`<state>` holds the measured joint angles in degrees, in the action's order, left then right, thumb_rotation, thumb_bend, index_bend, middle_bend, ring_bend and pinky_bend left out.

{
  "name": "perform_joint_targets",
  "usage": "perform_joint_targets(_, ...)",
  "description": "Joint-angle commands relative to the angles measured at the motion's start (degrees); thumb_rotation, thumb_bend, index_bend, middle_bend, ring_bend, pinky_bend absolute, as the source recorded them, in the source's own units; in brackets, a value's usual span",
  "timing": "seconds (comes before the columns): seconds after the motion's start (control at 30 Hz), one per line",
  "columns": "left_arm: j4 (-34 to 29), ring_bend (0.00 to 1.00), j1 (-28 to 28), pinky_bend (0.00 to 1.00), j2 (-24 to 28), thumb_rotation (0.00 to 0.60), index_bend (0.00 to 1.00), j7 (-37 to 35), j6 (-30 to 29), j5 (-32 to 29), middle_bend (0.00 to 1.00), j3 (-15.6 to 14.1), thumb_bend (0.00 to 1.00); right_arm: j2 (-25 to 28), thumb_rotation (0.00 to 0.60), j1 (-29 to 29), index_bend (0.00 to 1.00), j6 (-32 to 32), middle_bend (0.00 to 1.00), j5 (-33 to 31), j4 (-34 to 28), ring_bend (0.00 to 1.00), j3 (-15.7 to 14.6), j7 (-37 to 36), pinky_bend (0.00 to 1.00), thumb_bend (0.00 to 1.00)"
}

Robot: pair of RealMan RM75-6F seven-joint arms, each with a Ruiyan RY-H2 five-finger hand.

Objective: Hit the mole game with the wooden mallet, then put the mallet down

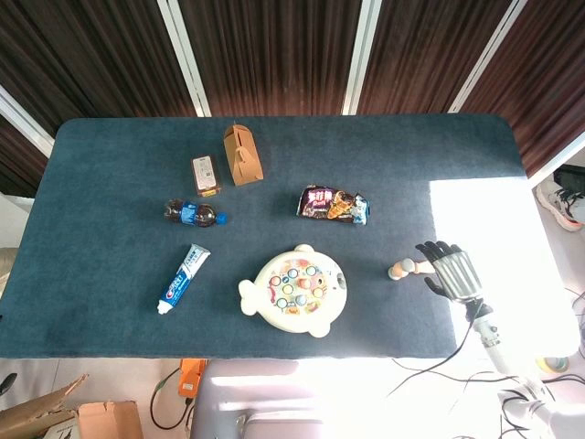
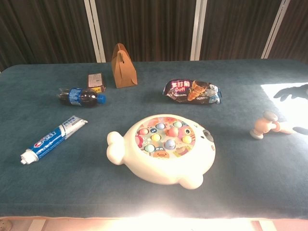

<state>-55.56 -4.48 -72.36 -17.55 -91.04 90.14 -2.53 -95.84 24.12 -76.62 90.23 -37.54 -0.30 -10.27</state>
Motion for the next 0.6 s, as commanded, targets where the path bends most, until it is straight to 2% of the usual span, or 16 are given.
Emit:
perform_joint_targets(0.03,-0.46,0.0,0.16,0.07,-0.26,0.6,0.0,-0.75,-0.71,0.99,0.0,-0.42,0.2,5.57,0.6,-6.62,0.11,-9.48,0.16,-0.21,-9.37,0.12,-0.12,0.84,0.32,0.16)
perform_joint_targets(0.17,-2.18,0.0,0.63,0.07,-0.84,0.6,0.0,-4.12,-3.16,3.83,0.0,-1.21,0.2,14.29,0.6,-15.17,0.05,-16.06,0.03,-1.61,-24.73,0.0,-2.59,9.5,0.16,0.16)
perform_joint_targets(0.3,-1.79,0.0,1.03,0.07,-2.38,0.6,0.0,-7.98,-5.81,6.54,0.0,-1.96,0.19,21.11,0.6,-20.14,0.0,-17.5,0.0,-4.45,-37.85,0.0,-4.0,15.6,0.02,0.16)
perform_joint_targets(0.4,-2.86,0.0,1.52,0.07,-2.22,0.6,0.0,-6.59,-4.01,7.3,0.0,-3.14,0.18,23.94,0.6,-21.32,0.0,-18.03,0.0,-4.1,-42.48,0.0,-4.32,16.17,0.0,0.16)
perform_joint_targets(0.6,-5.0,0.0,2.22,0.07,-1.88,0.6,0.0,-4.6,-2.51,8.27,0.0,-4.32,0.18,25.9,0.6,-21.8,0.0,-16.2,0.0,-3.09,-45.07,0.0,-4.66,16.91,0.0,0.16)
